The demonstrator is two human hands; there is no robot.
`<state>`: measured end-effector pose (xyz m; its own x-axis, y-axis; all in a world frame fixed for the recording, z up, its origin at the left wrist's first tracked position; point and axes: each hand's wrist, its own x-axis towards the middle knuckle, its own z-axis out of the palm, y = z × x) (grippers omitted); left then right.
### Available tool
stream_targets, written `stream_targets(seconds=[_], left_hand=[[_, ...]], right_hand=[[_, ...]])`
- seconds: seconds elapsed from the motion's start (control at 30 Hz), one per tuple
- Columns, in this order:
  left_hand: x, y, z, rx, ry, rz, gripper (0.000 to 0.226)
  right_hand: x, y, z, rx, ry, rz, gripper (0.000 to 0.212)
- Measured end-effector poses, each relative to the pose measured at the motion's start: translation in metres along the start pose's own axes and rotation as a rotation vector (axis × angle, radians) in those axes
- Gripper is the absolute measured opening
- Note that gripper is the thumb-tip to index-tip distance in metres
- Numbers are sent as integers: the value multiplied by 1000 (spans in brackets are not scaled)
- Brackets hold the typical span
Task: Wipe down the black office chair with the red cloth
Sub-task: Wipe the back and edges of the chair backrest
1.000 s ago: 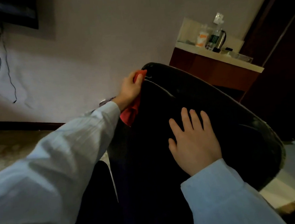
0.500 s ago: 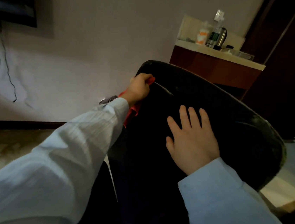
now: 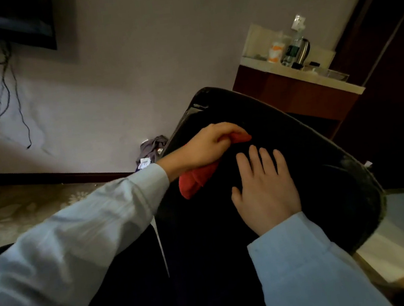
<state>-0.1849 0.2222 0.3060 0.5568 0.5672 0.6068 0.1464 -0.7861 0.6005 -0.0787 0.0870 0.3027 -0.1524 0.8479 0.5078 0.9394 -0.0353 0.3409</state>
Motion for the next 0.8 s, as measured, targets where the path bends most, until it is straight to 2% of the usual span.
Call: stream_targets(seconds=[0.07,0.17,0.27,0.33,0.43,0.6,0.8], left_hand=[[-1,1,-8,-114,101,-101,46],[5,-10,-17,-5,442,-299,36],[17,-22,-16,31,560,-397,29],[28,-25,-9,38,557,-376,30],[43,-28,11,91,468,-331,34],[43,-27,22,267,443,-253,36],[5,5,34,234,344,-66,37]], right_hand=[[0,1,1,17,41,-6,69],[-1,3,5,14,53,-15,68],[-1,4,7,1,43,-26,64],[0,4,9,6,72,-24,65],[1,6,10,1,113,3,66],[-1,2,1,-194,-10,86,69],[0,1,1,-163,-4,85,73]])
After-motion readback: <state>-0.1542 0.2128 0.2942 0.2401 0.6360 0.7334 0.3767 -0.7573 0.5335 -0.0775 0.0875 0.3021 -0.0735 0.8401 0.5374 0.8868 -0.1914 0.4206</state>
